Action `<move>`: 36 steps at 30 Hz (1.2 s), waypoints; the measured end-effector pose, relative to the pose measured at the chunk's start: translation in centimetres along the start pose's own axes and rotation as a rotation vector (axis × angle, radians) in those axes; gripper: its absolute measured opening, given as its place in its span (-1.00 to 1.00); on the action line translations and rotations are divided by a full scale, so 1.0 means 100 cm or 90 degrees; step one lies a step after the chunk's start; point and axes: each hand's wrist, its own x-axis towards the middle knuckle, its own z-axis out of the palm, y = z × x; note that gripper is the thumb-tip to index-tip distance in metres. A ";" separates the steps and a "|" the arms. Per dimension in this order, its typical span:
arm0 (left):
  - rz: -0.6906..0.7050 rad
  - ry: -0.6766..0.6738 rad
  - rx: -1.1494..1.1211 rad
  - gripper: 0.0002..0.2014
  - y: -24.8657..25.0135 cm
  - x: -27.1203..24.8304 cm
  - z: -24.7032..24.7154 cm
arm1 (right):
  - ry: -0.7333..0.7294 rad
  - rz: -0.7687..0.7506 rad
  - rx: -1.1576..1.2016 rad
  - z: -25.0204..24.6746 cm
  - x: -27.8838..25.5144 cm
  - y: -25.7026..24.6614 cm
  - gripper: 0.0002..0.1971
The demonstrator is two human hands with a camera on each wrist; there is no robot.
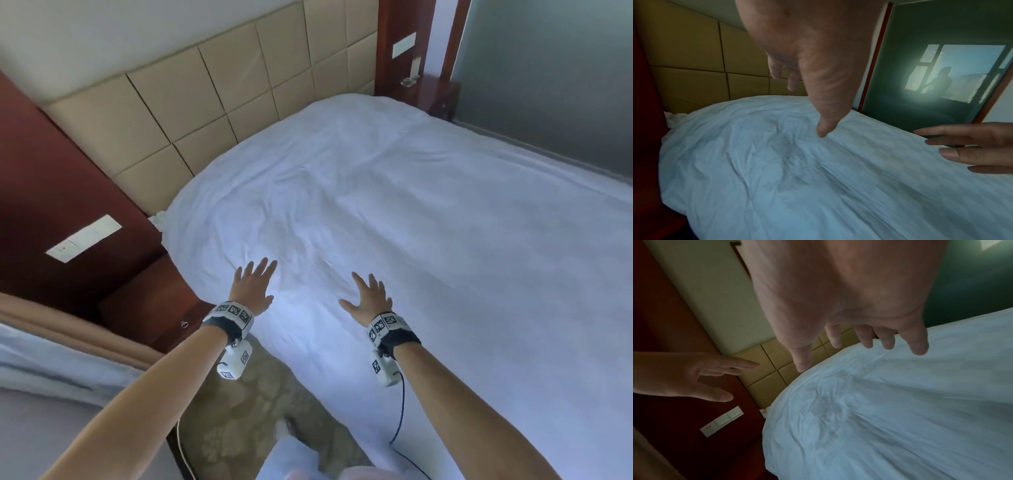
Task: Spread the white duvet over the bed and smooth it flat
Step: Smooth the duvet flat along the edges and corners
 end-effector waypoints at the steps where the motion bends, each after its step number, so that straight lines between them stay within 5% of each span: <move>1: -0.004 -0.004 0.002 -0.11 -0.026 0.015 0.001 | -0.004 -0.002 -0.002 0.008 0.019 -0.021 -0.17; 11: -0.002 -0.086 0.089 -0.13 -0.267 0.179 0.006 | -0.023 0.055 0.045 0.097 0.187 -0.201 -0.14; 26: -0.009 -0.163 0.029 -0.21 -0.458 0.484 0.020 | -0.050 0.179 0.155 0.178 0.440 -0.315 -0.09; 36: -0.034 -0.200 0.028 -0.09 -0.559 0.587 0.071 | -0.041 0.243 0.151 0.249 0.522 -0.365 -0.03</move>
